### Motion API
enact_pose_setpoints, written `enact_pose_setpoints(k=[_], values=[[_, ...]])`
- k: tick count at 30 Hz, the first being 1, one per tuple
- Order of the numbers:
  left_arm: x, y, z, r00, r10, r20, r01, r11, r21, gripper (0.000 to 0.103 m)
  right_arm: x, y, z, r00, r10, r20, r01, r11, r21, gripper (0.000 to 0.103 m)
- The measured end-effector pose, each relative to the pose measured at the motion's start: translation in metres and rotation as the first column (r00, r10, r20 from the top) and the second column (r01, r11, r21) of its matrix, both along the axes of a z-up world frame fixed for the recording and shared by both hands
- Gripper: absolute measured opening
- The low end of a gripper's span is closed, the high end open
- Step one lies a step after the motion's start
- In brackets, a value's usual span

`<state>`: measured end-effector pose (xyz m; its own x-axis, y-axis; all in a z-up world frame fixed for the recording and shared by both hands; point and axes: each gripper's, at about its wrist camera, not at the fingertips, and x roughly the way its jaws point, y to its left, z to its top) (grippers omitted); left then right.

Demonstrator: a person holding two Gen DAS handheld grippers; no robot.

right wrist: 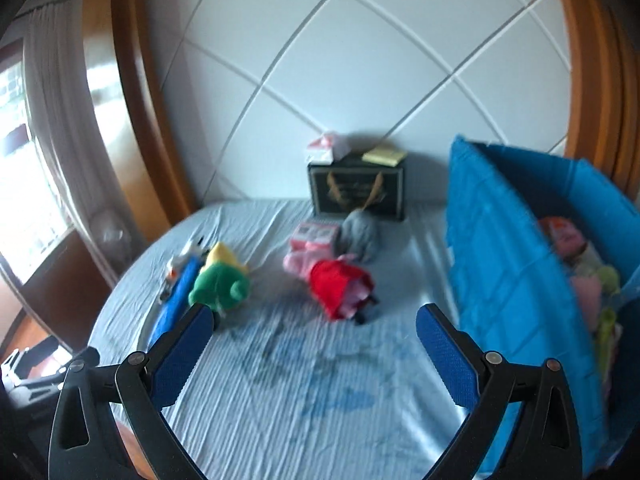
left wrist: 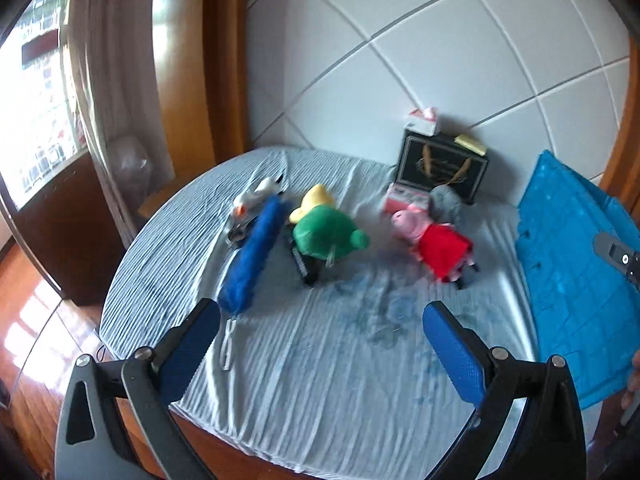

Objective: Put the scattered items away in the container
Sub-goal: 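Withdraw both tools from the container back over the bed, then grasp the blue feather duster with left tool while right tool grasps the black rolled bag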

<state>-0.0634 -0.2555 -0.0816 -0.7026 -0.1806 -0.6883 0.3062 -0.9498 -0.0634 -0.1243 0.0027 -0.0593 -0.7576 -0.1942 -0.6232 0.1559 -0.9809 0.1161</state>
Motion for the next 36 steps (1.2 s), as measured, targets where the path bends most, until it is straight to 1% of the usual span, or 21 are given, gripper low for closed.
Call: enact_pose_setpoints(k=[3,5,9,11,13,16,18,21,24,27,28,29,30,31,32,33,34,36], values=[[-0.010,-0.031,-0.023,0.998,0.034,0.054,-0.034,0.999,0.003,0.103,-0.017,-0.029,-0.026,0.998,0.030,0.050,-0.032,0.999,0.020,0.103],[-0.019,-0.047,-0.037,0.994,0.057,0.089,-0.057,0.998,0.004,0.103,-0.028,-0.048,-0.042,0.996,0.051,0.076,-0.053,0.998,0.018,0.103],[-0.039,-0.073,-0.060,0.984,0.100,0.144,-0.102,0.995,0.007,0.103,-0.058,-0.076,-0.077,0.989,0.091,0.117,-0.089,0.996,-0.021,0.103],[-0.052,-0.089,-0.076,0.976,0.123,0.179,-0.124,0.992,-0.006,0.103,-0.075,-0.090,-0.096,0.982,0.120,0.144,-0.114,0.992,-0.047,0.103],[-0.065,-0.101,-0.090,0.967,0.143,0.213,-0.145,0.989,-0.004,0.103,-0.091,-0.106,-0.117,0.972,0.145,0.185,-0.139,0.989,-0.048,0.103],[-0.082,-0.118,-0.108,0.957,0.148,0.248,-0.151,0.989,-0.008,0.103,-0.110,-0.134,-0.150,0.951,0.169,0.257,-0.171,0.985,-0.016,0.103],[-0.096,-0.132,-0.121,0.950,0.154,0.273,-0.157,0.988,-0.008,0.103,-0.120,-0.153,-0.168,0.933,0.199,0.299,-0.203,0.979,-0.017,0.103],[-0.116,-0.152,-0.138,0.946,0.136,0.293,-0.144,0.989,0.008,0.103,-0.133,-0.184,-0.190,0.919,0.212,0.332,-0.222,0.975,-0.006,0.103],[-0.143,-0.171,-0.160,0.942,0.077,0.325,-0.089,0.996,0.020,0.103,-0.145,-0.210,-0.210,0.908,0.200,0.367,-0.203,0.979,-0.030,0.103],[-0.174,-0.189,-0.181,0.943,0.003,0.332,-0.021,0.998,0.051,0.103,-0.160,-0.242,-0.229,0.907,0.161,0.388,-0.170,0.985,-0.011,0.103],[-0.182,-0.193,-0.187,0.942,-0.012,0.337,-0.005,0.999,0.050,0.103,-0.167,-0.251,-0.235,0.907,0.146,0.394,-0.158,0.987,-0.004,0.100],[-0.191,-0.195,-0.192,0.940,-0.027,0.341,0.012,0.999,0.047,0.098,-0.175,-0.261,-0.242,0.907,0.130,0.401,-0.146,0.989,0.010,0.090],[-0.203,-0.198,-0.200,0.935,-0.051,0.352,0.038,0.998,0.044,0.090,-0.184,-0.269,-0.249,0.905,0.112,0.410,-0.134,0.991,0.025,0.082],[-0.211,-0.199,-0.207,0.929,-0.070,0.365,0.056,0.997,0.048,0.087,-0.193,-0.277,-0.256,0.902,0.094,0.422,-0.121,0.992,0.036,0.068],[-0.219,-0.199,-0.213,0.922,-0.092,0.376,0.076,0.995,0.059,0.079,-0.201,-0.282,-0.262,0.897,0.081,0.434,-0.111,0.993,0.044,0.064],[-0.228,-0.200,-0.221,0.912,-0.119,0.393,0.098,0.992,0.074,0.074,-0.207,-0.287,-0.266,0.896,0.072,0.437,-0.106,0.993,0.053,0.064],[-0.234,-0.200,-0.227,0.905,-0.134,0.404,0.109,0.990,0.084,0.074,-0.213,-0.293,-0.270,0.898,0.064,0.436,-0.104,0.992,0.068,0.064],[-0.245,-0.200,-0.237,0.899,-0.154,0.410,0.122,0.987,0.103,0.072,-0.223,-0.302,-0.277,0.894,0.057,0.443,-0.107,0.990,0.088,0.064]])
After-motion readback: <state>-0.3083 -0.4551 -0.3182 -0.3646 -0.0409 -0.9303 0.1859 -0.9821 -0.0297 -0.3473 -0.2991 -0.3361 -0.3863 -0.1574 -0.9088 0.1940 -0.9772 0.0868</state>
